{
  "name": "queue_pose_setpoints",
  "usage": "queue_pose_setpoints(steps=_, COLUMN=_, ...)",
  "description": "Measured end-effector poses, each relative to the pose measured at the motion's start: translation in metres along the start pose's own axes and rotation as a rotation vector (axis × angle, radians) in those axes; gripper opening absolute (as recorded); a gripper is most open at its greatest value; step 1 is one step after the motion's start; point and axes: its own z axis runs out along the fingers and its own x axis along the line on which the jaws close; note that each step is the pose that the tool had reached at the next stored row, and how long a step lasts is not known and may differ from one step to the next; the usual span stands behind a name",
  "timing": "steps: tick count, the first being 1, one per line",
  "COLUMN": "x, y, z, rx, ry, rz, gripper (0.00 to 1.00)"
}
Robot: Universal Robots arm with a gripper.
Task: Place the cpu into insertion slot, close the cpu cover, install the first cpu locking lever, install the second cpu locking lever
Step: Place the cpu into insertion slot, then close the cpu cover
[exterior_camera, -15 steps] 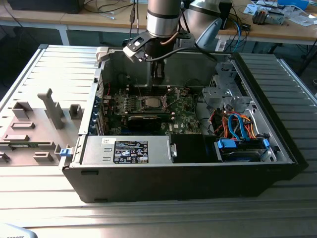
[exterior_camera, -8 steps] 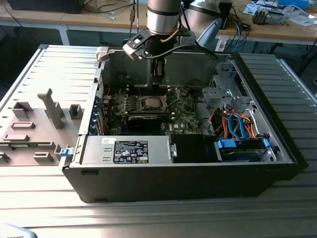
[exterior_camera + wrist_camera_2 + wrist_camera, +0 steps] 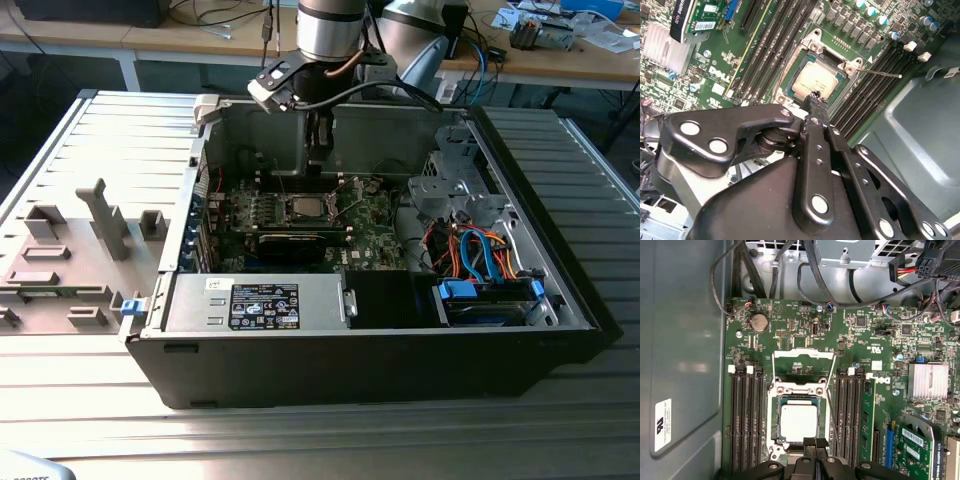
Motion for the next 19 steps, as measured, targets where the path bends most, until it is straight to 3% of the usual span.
queue_pose_setpoints(steps=12, x=0.0, y=0.0, z=-0.0002, rx=0.0002, ry=0.0, rz=0.0, gripper=0.11)
queue_pose_setpoints(steps=13, x=-0.0002, y=0.0, z=-0.0003, rx=0.0002, ry=0.0039, rz=0.0, gripper=0.11)
queue_pose_setpoints(steps=14, x=-0.0004, y=-0.0001, z=-0.0001, rx=-0.0013, ry=0.0347, rz=-0.001, gripper=0.11)
queue_pose_setpoints(steps=15, x=-0.0005, y=0.0, z=-0.0001, rx=-0.002, ry=0.0506, rz=-0.002, gripper=0.11)
queue_pose_setpoints(steps=19, x=-0.0006, y=0.0016, z=-0.0002, rx=-0.002, ry=0.0525, rz=-0.002, gripper=0.11)
